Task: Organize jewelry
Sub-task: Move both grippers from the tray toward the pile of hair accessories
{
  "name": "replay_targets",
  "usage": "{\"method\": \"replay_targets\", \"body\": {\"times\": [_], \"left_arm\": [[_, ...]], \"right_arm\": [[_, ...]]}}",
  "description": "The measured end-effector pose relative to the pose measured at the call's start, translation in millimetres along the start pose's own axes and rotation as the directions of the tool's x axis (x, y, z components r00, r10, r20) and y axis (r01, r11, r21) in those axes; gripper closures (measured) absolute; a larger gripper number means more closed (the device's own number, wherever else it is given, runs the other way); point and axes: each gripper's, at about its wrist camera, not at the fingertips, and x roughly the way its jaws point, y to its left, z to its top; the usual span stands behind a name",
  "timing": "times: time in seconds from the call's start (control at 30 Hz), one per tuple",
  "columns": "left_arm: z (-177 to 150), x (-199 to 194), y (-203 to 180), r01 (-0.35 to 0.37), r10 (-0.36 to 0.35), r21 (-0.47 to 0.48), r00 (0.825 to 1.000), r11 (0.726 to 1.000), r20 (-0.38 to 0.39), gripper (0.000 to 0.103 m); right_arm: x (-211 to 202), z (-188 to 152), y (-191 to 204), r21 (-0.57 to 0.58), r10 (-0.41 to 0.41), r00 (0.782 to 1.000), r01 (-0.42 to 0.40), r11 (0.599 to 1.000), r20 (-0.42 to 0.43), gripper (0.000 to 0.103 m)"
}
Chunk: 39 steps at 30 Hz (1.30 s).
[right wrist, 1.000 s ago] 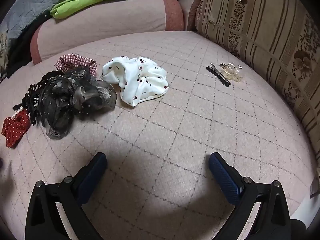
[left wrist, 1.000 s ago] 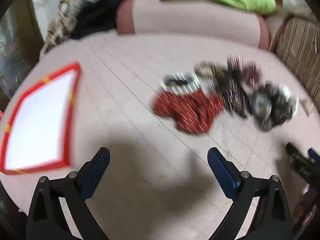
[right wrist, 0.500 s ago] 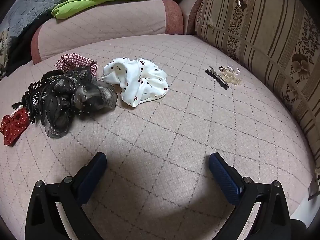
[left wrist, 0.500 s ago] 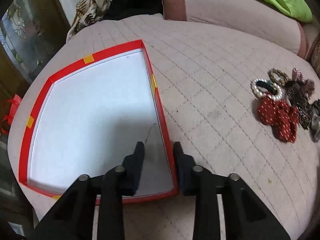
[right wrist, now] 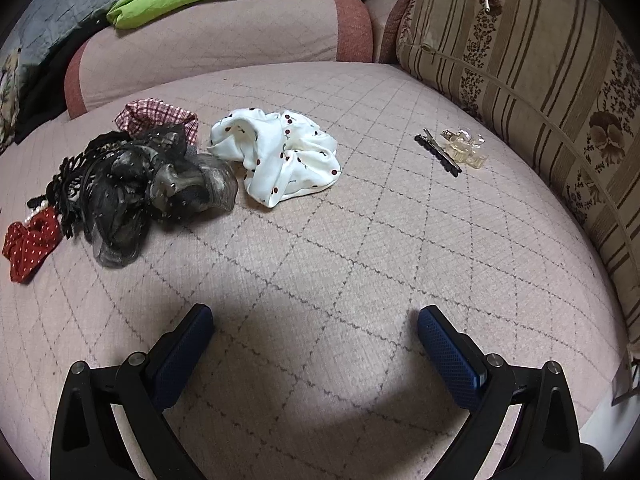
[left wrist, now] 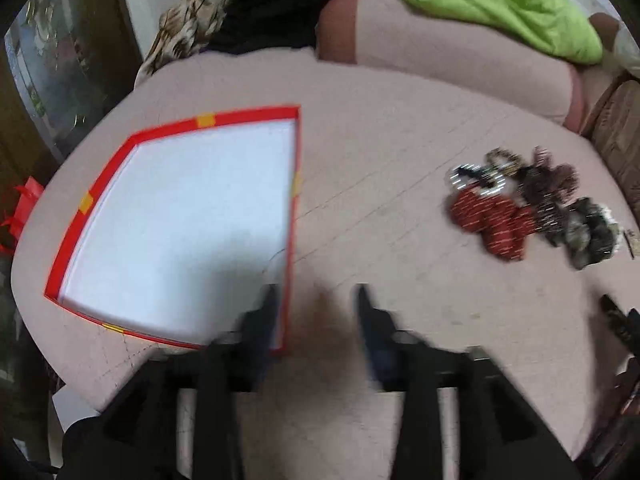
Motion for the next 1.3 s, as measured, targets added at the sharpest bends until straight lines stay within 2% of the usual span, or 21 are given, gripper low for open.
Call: {"method": "replay_targets", "body": {"times": [0.03,0.13,0.23,0.27,0.4,0.57,0.77,0.87,1.03,1.1,1.3], "left_arm": [[0,-8,-12,-0.001,0.001,0.005,1.0,1.0,0.017,0.037],[0,-23,-25,0.011,-0.013,0.03,0.999,0.999,0.046,0.034],[-4,-32,-46,0.018,-0.021,0.052,0.999,0.998,0.05,0.024],[-5,-35,-49,0.027,-0.03,0.055,0.998,0.998,0.052,0.024],[-18,-42,-68,0.052,-0.057,0.064,0.996,0.997,0.07,0.017],[-23,-61,-82,0.074,-0.085,0.097,0.989,0.993,0.119,0.015],[-28,-74,-99,0.025,-0.044,0.1,0.981,0.995,0.188,0.015],[-31,-80,-104,0.008,-0.034,0.121,0.977,0.993,0.209,0.015],[-36,-83,-107,0.005,-0.034,0.134,0.976,0.991,0.217,0.015],[-36,-82,-108,0.008,-0.035,0.13,0.977,0.992,0.21,0.015],[-39,-74,-107,0.025,-0.047,0.125,0.984,0.992,0.172,0.015]], "right_arm": [[-4,-1,0,-0.004,-0.001,1.0,0.001,1.0,-0.003,0.0],[-17,-8,0,-0.021,0.012,1.0,-0.011,1.0,0.006,0.003],[-41,-13,1,-0.027,0.028,0.997,-0.026,0.999,0.076,0.006],[-51,-14,0,-0.026,0.032,0.994,-0.029,0.999,0.108,0.006],[-87,-12,-1,-0.004,0.073,0.972,-0.074,0.997,0.222,0.006],[-116,-13,5,0.002,0.152,0.952,-0.158,0.987,0.265,0.006],[-143,-19,5,0.02,0.226,0.924,-0.244,0.97,0.31,0.006],[-157,-21,8,-0.001,0.213,0.911,-0.227,0.974,0.354,0.007],[-183,-24,12,-0.036,0.219,0.862,-0.228,0.973,0.457,0.007],[-185,-24,15,-0.05,0.224,0.866,-0.225,0.973,0.447,0.007],[-167,-25,25,-0.08,0.268,0.908,-0.256,0.963,0.323,0.007]]}}
